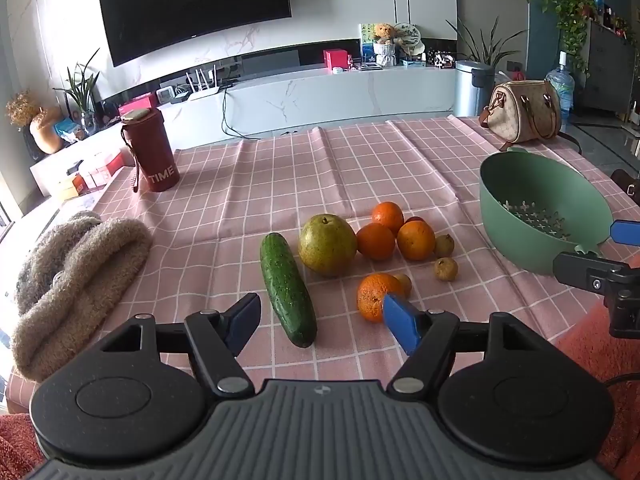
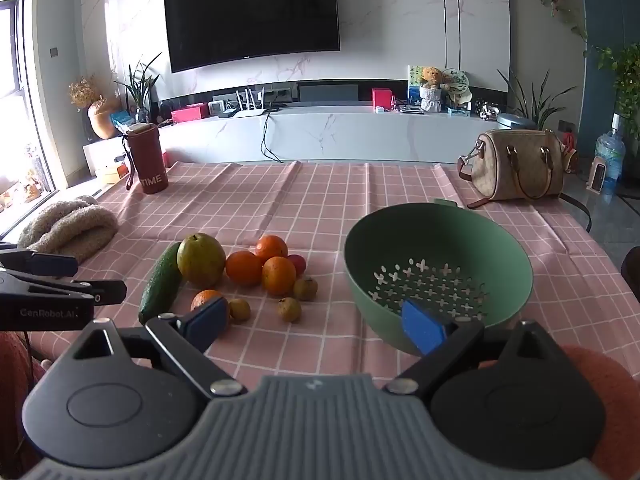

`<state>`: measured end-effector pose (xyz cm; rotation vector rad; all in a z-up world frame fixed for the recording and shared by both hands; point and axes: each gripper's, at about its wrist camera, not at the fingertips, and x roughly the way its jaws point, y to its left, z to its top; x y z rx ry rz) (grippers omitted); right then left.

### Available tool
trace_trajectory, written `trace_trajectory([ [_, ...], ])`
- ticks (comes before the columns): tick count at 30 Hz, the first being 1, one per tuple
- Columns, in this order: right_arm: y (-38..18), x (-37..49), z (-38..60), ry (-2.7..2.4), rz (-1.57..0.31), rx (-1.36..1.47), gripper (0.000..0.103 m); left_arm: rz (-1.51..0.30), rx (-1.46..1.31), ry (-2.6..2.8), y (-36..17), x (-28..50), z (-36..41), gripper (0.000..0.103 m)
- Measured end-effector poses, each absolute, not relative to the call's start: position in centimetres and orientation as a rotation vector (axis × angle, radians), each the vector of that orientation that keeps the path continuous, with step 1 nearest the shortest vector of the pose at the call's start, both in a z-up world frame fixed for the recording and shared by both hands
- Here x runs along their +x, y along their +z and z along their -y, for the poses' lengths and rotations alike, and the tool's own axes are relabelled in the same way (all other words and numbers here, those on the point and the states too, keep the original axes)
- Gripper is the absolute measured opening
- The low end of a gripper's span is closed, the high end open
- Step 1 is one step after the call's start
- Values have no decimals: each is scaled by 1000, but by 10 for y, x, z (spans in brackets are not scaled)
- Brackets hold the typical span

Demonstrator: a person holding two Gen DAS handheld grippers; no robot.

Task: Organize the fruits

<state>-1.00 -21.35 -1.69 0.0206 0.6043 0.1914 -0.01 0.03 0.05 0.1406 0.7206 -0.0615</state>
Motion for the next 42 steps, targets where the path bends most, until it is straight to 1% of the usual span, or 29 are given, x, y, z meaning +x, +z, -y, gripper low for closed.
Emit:
trace_trajectory([
  [42,-16,-8,208,159,-629,-25,92,-720,135,-82,-2,0,4,83],
])
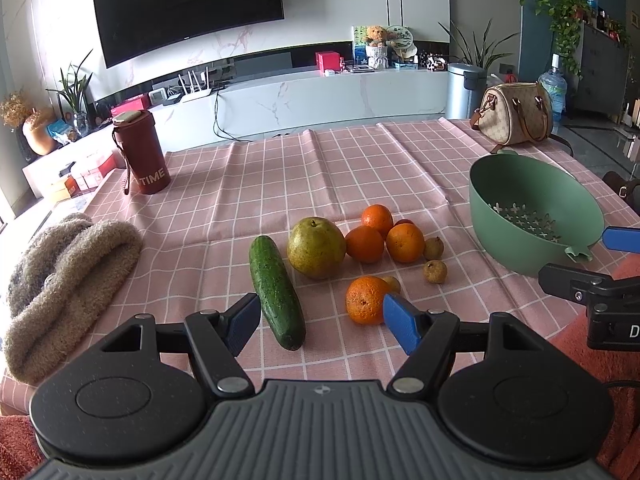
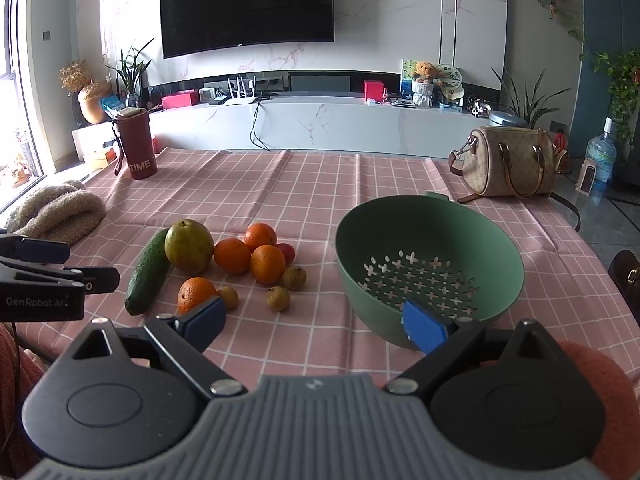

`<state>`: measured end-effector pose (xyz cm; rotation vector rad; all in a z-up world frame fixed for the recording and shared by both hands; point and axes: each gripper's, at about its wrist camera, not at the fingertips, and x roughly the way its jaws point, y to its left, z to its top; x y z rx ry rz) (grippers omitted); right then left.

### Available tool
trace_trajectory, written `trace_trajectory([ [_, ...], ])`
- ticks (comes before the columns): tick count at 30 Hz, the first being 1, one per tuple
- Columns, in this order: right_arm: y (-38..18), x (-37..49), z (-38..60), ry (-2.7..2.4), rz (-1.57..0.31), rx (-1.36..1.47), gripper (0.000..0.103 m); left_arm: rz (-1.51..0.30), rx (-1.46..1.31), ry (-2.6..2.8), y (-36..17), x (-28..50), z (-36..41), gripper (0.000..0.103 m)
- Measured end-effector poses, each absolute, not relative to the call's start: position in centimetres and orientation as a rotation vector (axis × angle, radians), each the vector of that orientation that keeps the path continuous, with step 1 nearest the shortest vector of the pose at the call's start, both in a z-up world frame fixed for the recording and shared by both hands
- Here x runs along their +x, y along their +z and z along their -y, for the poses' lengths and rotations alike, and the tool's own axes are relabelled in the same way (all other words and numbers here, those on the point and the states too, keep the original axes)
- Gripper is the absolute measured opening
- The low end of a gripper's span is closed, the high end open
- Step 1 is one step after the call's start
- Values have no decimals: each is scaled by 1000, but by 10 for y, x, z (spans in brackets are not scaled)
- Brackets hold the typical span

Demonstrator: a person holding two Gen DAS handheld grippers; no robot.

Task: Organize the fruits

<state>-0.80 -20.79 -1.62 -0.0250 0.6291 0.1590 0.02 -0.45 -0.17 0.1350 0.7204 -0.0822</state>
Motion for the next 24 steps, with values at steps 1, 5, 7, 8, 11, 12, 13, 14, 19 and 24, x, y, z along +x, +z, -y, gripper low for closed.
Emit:
trace_trajectory([
  [1,-16,-8,208,159,-629,-25,92,-720,135,-83,-2,0,5,83],
  [5,-16,-8,208,159,-629,-25,92,-718,134,-89,-1,-1,6,83],
  [7,-16,-8,208,159,-629,-26,92,-719,137,-89,-1,-1,7,83],
  [8,-16,-8,208,159,-629,-26,92,-717,134,-89,-1,-1,7,83],
  [11,-16,-8,208,159,-629,-26,92,-718,127,-92,0,-1,6,83],
  [12,-16,-8,208,159,-630,-26,92,-717,124,-94,0,-1,6,83],
  [13,-16,-8,208,159,-630,-26,92,-717,122,-95,0,-1,6,83],
  [14,-17,-8,209,158,-631,-26,92,-718,121,-97,0,-1,6,83],
  [19,-17,-8,210,156,-631,-27,92,-718,119,-97,1,-1,6,83],
  [24,-17,-8,210,155,-632,-28,92,-718,122,-96,1,-1,6,83],
])
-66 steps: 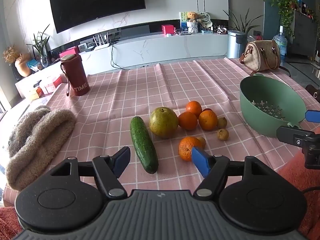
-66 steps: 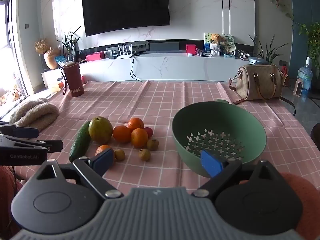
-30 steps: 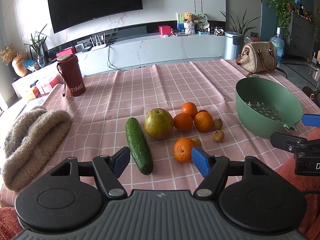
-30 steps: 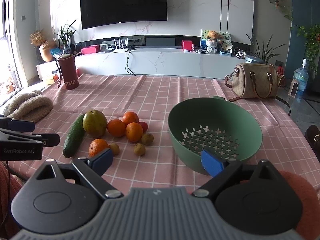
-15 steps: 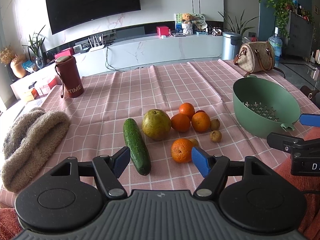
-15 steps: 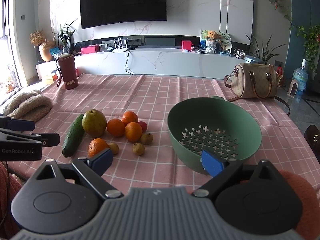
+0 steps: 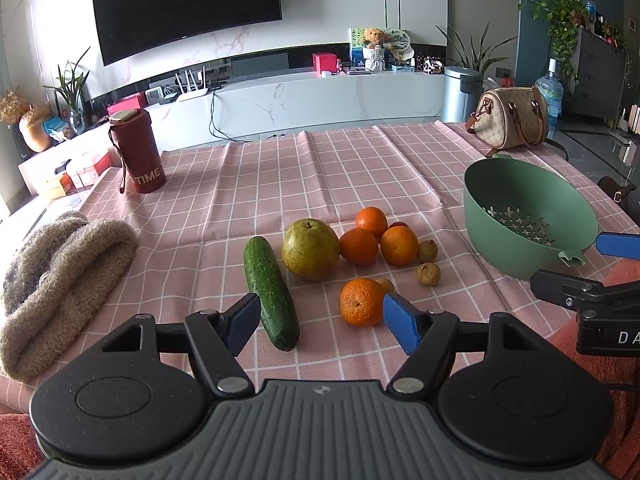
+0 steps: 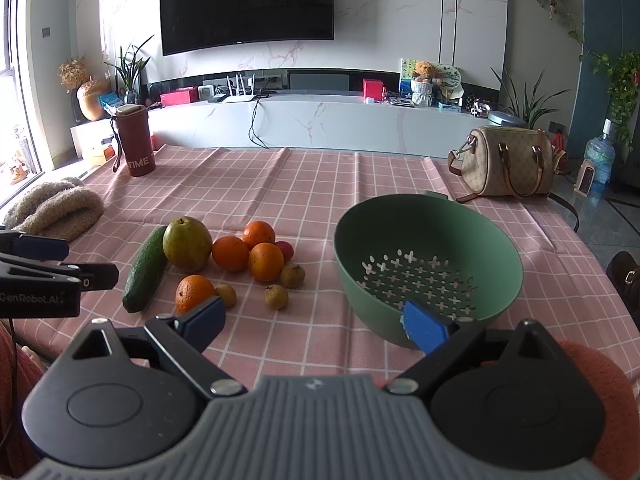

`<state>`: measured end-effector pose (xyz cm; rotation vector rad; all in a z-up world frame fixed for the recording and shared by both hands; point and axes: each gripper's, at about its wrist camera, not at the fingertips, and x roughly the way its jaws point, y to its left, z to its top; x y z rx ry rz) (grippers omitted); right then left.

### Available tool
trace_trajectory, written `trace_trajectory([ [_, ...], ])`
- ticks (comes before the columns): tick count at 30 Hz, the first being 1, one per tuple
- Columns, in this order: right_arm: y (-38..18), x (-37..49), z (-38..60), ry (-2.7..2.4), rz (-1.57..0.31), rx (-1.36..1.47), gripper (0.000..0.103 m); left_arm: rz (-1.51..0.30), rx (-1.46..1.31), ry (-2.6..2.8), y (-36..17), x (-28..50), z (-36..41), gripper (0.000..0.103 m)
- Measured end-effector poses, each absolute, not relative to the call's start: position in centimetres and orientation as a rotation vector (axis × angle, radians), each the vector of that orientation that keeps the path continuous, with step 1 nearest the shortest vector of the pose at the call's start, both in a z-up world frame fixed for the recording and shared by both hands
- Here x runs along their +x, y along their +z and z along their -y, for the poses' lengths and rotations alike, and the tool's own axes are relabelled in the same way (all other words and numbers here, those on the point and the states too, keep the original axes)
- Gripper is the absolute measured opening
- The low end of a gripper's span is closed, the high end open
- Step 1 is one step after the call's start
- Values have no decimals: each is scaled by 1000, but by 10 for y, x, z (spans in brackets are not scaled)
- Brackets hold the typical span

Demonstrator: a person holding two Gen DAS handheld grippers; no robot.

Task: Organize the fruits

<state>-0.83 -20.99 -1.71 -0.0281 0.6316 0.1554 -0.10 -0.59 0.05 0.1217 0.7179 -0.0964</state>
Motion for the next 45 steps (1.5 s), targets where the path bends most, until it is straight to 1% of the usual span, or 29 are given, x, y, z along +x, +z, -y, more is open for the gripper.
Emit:
trace_trajectory([
  [32,-18,-5,208,158,-653,-33,93,-707,129,-116,9,1,5,82],
  [36,-13,2,205,198,-676,-15,93,-732,87,-145,16,18,-5,76],
  [38,-11,7,202,221,-676,5,93,-747,71,-153,17,28,-11,75],
  [39,-10,11,199,232,-680,11,92,-757,70,-155,17,33,-13,72],
  [40,-9,14,198,243,-684,15,85,-765,70,-154,18,38,-15,69],
  [41,-8,21,193,266,-690,26,75,-775,64,-157,17,44,-18,69],
  [43,-8,31,187,300,-701,40,71,-805,40,-158,15,56,-24,62],
  [45,-10,44,176,338,-692,22,69,-871,-13,-148,6,73,-34,62],
])
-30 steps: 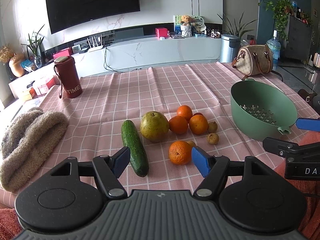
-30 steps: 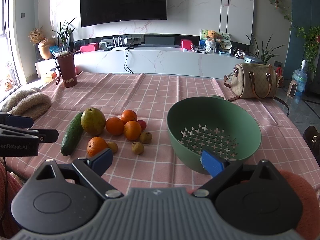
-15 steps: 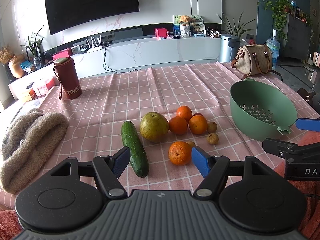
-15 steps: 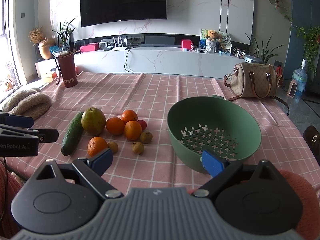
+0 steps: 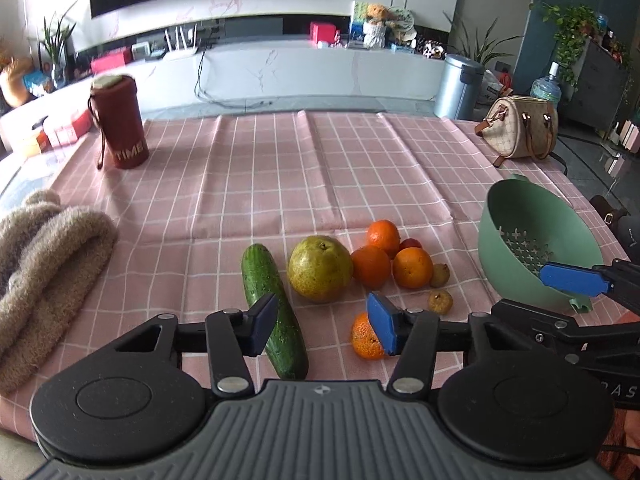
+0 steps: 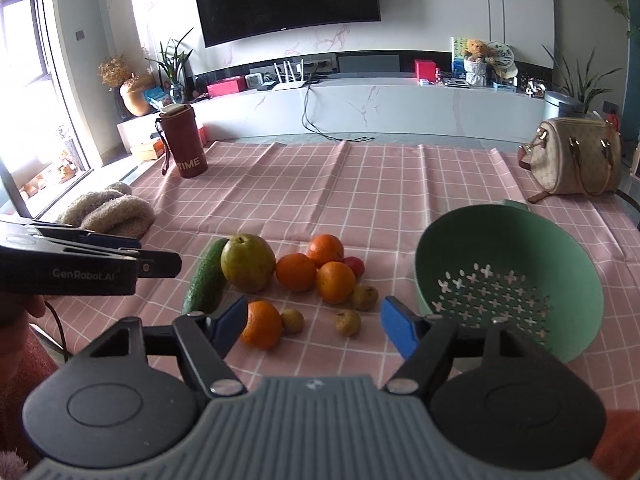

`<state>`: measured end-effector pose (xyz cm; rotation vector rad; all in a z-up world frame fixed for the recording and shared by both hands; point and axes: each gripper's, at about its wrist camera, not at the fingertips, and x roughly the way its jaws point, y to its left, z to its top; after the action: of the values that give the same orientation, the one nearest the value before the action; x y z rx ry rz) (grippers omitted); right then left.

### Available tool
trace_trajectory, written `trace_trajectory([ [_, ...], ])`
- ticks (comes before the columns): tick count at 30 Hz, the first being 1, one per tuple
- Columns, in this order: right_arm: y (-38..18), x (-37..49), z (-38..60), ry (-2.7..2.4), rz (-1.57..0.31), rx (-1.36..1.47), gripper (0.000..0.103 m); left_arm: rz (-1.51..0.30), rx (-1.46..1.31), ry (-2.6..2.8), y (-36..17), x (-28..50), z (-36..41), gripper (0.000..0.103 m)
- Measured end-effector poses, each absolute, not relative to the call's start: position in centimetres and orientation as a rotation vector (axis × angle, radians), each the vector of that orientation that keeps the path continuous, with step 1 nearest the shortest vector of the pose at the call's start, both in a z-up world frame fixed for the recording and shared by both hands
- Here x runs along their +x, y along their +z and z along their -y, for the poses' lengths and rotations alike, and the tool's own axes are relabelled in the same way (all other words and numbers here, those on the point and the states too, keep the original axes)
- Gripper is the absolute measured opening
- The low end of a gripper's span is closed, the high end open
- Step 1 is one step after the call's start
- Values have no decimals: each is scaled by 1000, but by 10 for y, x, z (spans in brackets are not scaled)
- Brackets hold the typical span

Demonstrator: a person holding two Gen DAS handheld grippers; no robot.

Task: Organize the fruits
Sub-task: 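Reach the right gripper to the yellow-green pear while the left gripper approaches the cucumber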

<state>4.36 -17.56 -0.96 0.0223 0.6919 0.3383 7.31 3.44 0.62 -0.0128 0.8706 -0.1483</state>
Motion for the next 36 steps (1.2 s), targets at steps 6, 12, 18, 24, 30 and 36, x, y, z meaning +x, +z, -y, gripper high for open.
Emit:
trace_trajectory([
  [6,-26,77,142,462,-694,-50,52,-1032,-145,-113,-36,119,-68,59],
  [12,-46,110,114,514,-718,-137,52,-1064,-140,-112,-61,138,-78,59],
  [18,-62,132,95,576,-747,-238,53,-1048,-144,-156,-71,149,-79,56],
  [24,-74,136,80,602,-720,-364,57,-1053,-210,-146,-72,154,-95,49],
  [30,-77,143,62,625,-688,-438,66,-1022,-172,-112,-64,145,-104,49],
  [36,-86,155,47,643,-685,-469,66,-1025,-192,-136,-67,149,-107,52],
])
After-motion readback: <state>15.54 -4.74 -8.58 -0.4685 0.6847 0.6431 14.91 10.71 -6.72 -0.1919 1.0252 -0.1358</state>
